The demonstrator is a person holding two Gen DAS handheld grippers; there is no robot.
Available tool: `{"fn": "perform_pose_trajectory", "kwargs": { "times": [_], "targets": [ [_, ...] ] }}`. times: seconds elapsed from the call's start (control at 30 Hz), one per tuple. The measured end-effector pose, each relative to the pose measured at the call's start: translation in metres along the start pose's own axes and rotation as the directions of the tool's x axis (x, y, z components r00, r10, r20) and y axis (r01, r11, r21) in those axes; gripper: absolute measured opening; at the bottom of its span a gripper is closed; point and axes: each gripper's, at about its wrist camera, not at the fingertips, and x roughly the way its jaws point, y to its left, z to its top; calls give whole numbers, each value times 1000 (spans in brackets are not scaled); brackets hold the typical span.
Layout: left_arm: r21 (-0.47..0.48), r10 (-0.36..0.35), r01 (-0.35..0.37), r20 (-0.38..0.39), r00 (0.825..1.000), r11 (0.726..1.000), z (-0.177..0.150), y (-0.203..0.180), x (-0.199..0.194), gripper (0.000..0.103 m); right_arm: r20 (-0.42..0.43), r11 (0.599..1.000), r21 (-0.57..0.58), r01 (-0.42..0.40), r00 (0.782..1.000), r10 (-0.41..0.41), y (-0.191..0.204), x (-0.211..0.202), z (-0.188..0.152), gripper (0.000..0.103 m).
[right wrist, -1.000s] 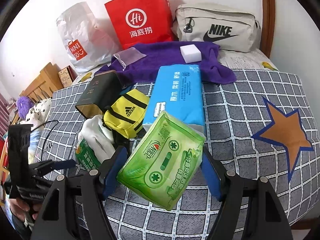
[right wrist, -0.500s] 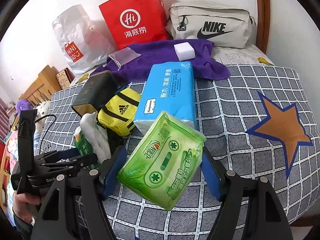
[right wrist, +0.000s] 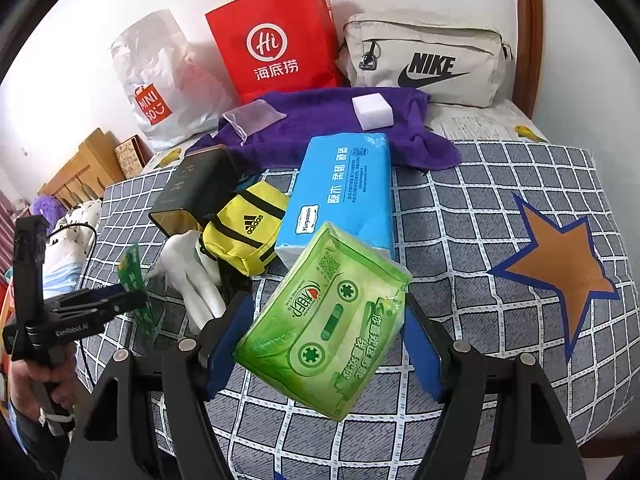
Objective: Organize soft objects
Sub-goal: 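Lift the green wipes pack with the right tool while the left tool grasps the green snack packet, then carry the wipes pack with the right tool while the left tool carries the snack packet toward the towel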
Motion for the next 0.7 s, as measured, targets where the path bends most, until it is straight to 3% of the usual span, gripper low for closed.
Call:
{"fn": "perform_pose_trajectory", "kwargs": {
  "times": [0.1, 0.23, 0.4, 0.7],
  "targets": [
    [34, 7, -9, 41, 999, 999, 10, -7, -6, 52, 6, 1000, 0, 2, 1000, -2, -1, -1, 3, 72],
    [39, -67, 64, 77, 995, 997, 24, -6, -15, 52, 25, 1000, -16, 20, 999, -19, 0, -4, 10, 72],
    [62, -87, 79, 142, 986, 995, 49, -2, -25, 52, 45, 999, -27, 37, 998, -35, 0, -6, 24, 72],
    [6, -181, 186, 257, 949, 983, 101, 26, -37, 52, 118, 996, -56, 69, 991, -62, 7, -7, 74, 72]
  ]
}}
